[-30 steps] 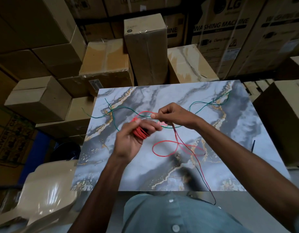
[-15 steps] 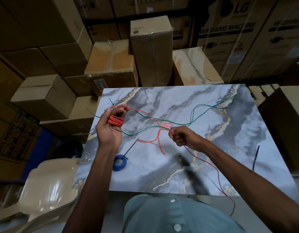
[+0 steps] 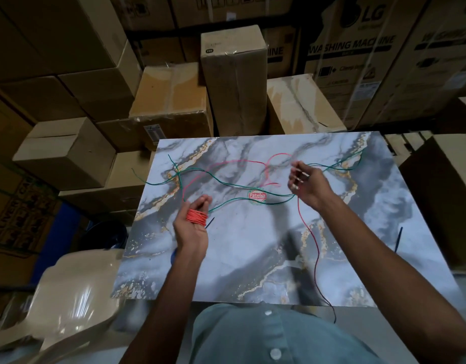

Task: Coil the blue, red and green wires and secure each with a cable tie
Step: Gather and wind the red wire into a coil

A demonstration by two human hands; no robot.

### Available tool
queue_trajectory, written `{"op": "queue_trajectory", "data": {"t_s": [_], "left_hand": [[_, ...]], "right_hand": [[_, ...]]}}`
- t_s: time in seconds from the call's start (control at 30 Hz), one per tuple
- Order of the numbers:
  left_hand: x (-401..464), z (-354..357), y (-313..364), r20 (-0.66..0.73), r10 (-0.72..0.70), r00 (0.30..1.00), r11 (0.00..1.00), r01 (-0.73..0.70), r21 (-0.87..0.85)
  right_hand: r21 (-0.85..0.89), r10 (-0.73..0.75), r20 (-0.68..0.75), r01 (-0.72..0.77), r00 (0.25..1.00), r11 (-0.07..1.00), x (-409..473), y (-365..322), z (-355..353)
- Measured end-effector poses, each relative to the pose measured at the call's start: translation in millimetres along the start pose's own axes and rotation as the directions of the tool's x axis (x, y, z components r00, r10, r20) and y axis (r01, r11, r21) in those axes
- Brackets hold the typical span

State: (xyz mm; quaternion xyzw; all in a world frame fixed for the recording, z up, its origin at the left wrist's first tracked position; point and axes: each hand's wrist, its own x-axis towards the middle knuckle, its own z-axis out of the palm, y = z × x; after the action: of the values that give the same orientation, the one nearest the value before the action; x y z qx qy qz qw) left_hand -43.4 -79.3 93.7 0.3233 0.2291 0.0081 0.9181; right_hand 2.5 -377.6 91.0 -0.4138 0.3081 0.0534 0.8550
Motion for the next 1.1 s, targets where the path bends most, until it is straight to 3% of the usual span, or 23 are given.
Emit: {"op": "queue_trajectory", "data": {"t_s": [0.07, 0.13, 0.23, 0.4, 0.5, 0.63, 0.73, 0.93, 1.1], "left_hand": [[-8.5, 8.3, -11.5, 0.03, -0.044, 0.999, 0.999, 0.044, 0.023], [-16.3, 14.1, -16.6, 0.066, -0.086, 0.994, 0.995, 0.083, 0.046], [-24.2, 14.6, -22.6, 0.078, -0.153, 0.985, 0.981, 0.142, 0.134], [-33.9, 12.1, -32.3, 0.066, -0.232, 0.97, 0.95, 0.212, 0.228], [-36.1, 20.3, -32.2, 0.096, -0.24, 0.966, 0.949, 0.213, 0.234], [-36.4, 41.0, -25.6, 0.173, -0.212, 0.962, 0.963, 0.175, 0.207], [-35.2, 51.8, -21.9, 0.21, -0.188, 0.959, 0.968, 0.145, 0.203], [-31.8, 44.7, -30.4, 0.179, -0.204, 0.963, 0.963, 0.164, 0.213], [-33.4, 31.1, -39.7, 0.135, -0.241, 0.961, 0.945, 0.201, 0.258]], "right_hand": [[-0.351, -0.017, -0.03, 0.006, 0.999, 0.936, -0.6, 12.0, 8.5], [-0.47, -0.043, -0.061, 0.009, 0.997, 0.883, 0.6, 14.0, 14.5], [-0.355, 0.023, -0.023, -0.029, 0.999, 0.934, 2.9, -0.5, 22.0], [-0.12, 0.067, 0.175, -0.046, 0.982, 0.992, -12.3, -48.7, 65.3], [-0.057, -0.108, 0.253, 0.126, 0.962, 0.99, -35.1, -90.3, 112.0], [0.081, -0.368, 0.299, 0.361, 0.881, 0.929, -68.7, -132.0, 162.8], [0.143, -0.437, 0.3, 0.413, 0.848, 0.9, -71.5, -131.2, 172.5], [0.066, -0.282, 0.121, 0.276, 0.952, 0.959, -19.5, -46.1, 112.4], [-0.05, -0.196, -0.1, 0.192, 0.975, 0.98, 9.5, 23.3, 43.6]]}}
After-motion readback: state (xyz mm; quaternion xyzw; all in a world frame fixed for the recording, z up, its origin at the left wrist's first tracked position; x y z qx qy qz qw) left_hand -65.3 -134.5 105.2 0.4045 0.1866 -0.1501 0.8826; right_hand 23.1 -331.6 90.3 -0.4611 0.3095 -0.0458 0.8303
